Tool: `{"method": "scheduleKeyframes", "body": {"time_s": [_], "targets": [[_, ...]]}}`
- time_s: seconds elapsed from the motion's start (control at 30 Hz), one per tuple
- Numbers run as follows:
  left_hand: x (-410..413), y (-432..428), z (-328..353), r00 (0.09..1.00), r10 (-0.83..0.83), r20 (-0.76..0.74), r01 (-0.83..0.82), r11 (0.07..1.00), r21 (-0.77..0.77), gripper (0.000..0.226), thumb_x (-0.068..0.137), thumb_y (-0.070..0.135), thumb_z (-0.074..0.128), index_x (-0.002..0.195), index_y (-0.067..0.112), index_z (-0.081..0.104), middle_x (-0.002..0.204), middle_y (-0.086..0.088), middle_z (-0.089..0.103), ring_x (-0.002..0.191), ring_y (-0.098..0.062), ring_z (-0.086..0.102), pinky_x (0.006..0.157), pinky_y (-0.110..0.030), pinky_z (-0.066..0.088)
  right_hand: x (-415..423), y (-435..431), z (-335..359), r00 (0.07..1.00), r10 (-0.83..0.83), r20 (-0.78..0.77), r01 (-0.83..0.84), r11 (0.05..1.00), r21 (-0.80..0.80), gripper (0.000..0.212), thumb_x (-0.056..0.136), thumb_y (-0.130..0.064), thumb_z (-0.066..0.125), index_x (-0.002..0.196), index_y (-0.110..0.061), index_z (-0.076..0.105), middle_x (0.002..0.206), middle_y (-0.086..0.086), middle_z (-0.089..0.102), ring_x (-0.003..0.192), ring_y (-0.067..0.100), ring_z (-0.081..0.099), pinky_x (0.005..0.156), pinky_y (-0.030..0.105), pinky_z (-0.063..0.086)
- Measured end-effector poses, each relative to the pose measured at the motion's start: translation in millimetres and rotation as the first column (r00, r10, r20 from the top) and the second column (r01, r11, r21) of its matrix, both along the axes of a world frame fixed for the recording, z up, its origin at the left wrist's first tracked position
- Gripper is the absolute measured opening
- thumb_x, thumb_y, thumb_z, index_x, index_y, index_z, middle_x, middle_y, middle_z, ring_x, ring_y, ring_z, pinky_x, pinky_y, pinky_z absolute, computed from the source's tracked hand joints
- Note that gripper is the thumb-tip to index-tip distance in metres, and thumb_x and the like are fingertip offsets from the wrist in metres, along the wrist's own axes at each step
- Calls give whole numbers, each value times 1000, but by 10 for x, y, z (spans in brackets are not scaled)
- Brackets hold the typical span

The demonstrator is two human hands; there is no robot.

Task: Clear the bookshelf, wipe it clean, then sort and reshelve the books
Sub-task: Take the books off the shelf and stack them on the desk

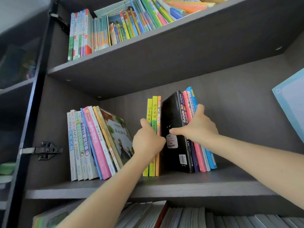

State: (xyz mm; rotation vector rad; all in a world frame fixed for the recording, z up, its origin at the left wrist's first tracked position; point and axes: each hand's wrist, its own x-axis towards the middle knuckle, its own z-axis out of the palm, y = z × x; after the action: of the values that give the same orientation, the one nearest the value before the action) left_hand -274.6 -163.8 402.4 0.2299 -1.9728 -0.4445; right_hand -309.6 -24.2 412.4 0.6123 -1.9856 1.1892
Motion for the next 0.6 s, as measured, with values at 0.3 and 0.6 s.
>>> {"method": "scheduleKeyframes", "body": {"time_s": [0.3, 0.6], "targets": [[227, -174, -10, 948, -103, -300, 219, 897, 384, 44, 74, 15, 79, 98, 11, 43, 92, -6, 59, 83, -21, 59, 62, -33, 50, 62, -34, -38, 995, -12, -98, 8, 999, -35, 68, 78, -37, 76, 123, -16, 30, 103, -5, 43, 89, 11, 50, 67, 23, 45], [1428, 41, -43, 836, -156, -525, 390, 843, 370, 38, 73, 11, 81, 92, 18, 49, 91, 1, 70, 74, -17, 70, 63, -36, 58, 646, 244, -119, 932, 96, -349, -125, 990, -63, 72, 78, -39, 76, 131, -18, 32, 119, -5, 50, 88, 3, 45, 59, 2, 28]]}}
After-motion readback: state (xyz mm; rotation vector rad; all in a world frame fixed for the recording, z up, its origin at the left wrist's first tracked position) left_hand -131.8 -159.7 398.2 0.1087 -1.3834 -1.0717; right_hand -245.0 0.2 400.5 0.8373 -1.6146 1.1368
